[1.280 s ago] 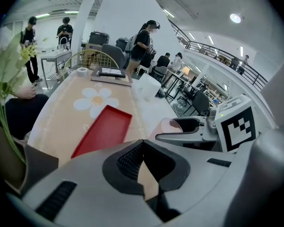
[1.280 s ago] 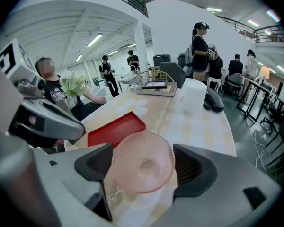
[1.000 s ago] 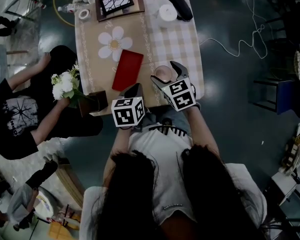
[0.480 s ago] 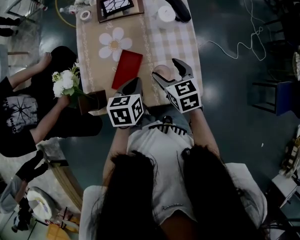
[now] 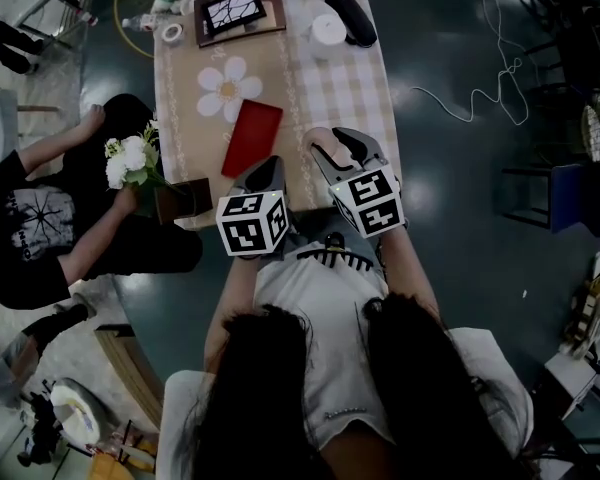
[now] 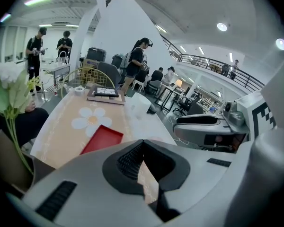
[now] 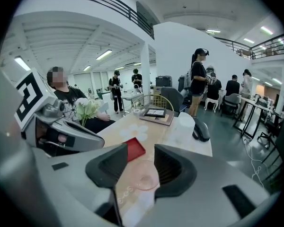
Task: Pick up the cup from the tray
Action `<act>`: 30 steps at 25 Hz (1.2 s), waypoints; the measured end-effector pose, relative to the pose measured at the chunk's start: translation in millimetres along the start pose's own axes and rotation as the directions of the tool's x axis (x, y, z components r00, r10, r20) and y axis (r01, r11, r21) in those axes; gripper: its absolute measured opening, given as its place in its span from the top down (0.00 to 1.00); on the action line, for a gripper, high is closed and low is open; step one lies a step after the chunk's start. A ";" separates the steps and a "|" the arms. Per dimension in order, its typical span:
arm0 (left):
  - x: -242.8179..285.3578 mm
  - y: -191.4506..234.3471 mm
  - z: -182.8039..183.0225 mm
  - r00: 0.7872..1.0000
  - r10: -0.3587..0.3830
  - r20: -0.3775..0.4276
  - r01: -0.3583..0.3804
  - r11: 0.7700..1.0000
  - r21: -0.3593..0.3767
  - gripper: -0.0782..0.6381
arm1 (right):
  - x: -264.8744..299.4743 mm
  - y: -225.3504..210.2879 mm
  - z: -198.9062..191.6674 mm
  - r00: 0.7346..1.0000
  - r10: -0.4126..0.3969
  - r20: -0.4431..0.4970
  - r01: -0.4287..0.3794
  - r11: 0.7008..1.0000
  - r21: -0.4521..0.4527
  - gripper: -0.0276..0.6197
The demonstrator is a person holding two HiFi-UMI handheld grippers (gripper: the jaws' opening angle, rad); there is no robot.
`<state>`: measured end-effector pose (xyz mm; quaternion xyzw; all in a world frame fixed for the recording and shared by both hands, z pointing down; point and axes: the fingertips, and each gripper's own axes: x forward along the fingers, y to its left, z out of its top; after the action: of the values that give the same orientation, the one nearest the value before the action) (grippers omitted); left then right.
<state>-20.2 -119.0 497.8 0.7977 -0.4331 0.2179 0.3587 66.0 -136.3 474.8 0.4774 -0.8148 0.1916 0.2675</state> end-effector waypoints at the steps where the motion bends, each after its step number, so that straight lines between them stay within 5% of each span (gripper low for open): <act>1: -1.3 -1.3 0.1 1.000 0.003 0.003 -0.003 1.000 0.009 0.89 | -2.4 0.7 -0.9 1.000 -0.002 -0.003 0.002 1.000 0.000 0.69; 5: -7.1 -5.9 -5.5 1.000 0.023 0.005 -0.023 0.996 0.086 0.89 | -13.3 6.9 -2.1 1.000 -0.014 -0.007 0.014 1.000 -0.014 0.85; 9: -13.0 -10.8 -12.7 1.000 0.001 0.010 -0.002 0.998 0.058 0.89 | -19.8 10.3 -5.7 0.999 -0.039 -0.002 0.039 0.999 0.022 0.94; 30: -29.6 -31.8 -13.5 0.997 -0.041 0.061 0.034 0.993 0.117 0.89 | -28.7 32.8 -11.8 0.997 -0.081 -0.013 0.081 0.997 -0.020 0.95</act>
<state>-9.5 -81.2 474.8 0.8317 -0.4158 0.2105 0.3017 51.6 -94.7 464.4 0.5061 -0.7946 0.1759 0.2855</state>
